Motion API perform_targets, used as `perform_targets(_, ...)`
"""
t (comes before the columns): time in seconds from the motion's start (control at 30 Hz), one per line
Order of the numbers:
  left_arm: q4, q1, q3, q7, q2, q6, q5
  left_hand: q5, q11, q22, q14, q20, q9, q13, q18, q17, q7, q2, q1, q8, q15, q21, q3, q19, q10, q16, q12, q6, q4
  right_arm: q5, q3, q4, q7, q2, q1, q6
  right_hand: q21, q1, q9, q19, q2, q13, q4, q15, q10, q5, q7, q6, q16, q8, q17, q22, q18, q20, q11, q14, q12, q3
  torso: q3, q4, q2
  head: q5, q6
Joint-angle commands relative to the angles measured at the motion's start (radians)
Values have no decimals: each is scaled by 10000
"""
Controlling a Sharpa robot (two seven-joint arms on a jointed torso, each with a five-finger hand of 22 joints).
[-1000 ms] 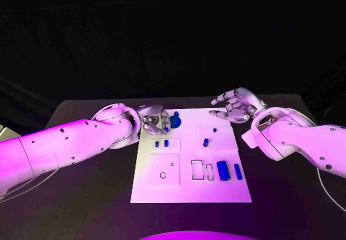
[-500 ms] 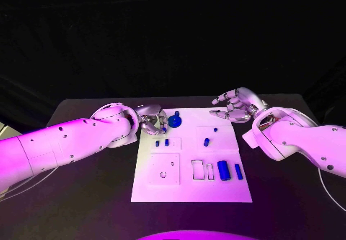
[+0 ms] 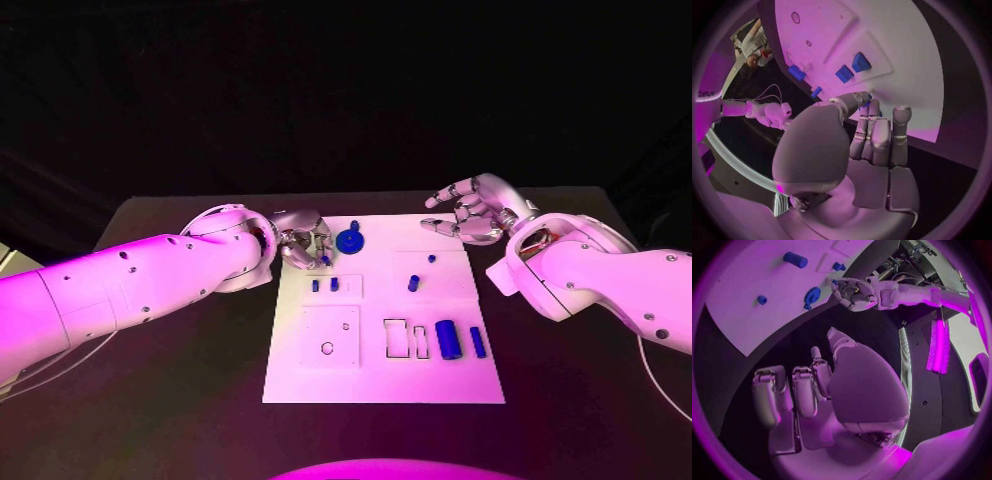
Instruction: Assemble the parts on the task board
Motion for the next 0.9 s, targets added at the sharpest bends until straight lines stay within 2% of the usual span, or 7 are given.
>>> perform_targets(0.03,-2,2,3,-16,56,221,5,51,-64,10,64,3,13,-5,-183,9,-14,9,-62,47,-14,53,-15,80,37,63,-25,43,-26,-41,1,17,91,4,-6,75,-4,-46,-13,920,11,821,25,44,-31,63,1,53,-28,-36,1780,2521,-14,15,-17,824,-48,51,7,4,-1,-1,-12)
perform_targets(0.43,-62,-1,-10,-39,158,285,43,50,-68,-9,62,1,20,-6,-179,-4,-17,11,-69,47,-16,41,-10,69,51,61,-31,53,-31,-41,1,17,89,7,-6,75,-4,-46,-13,920,11,821,25,44,-31,63,1,53,-28,-36,1780,2521,-14,15,-17,824,-48,51,2,8,-2,-16,-21)
perform_targets(0.9,-144,-1,-49,-282,252,822,-36,25,-88,23,105,-5,49,-4,-190,73,-32,-2,-94,56,-28,52,-16,111,108,86,-38,97,-58,-41,1,12,90,9,-6,75,-4,-46,-13,920,11,821,25,44,-31,63,1,53,-28,-36,1780,2521,-14,15,-17,824,-48,51,-3,4,-2,-24,-32)
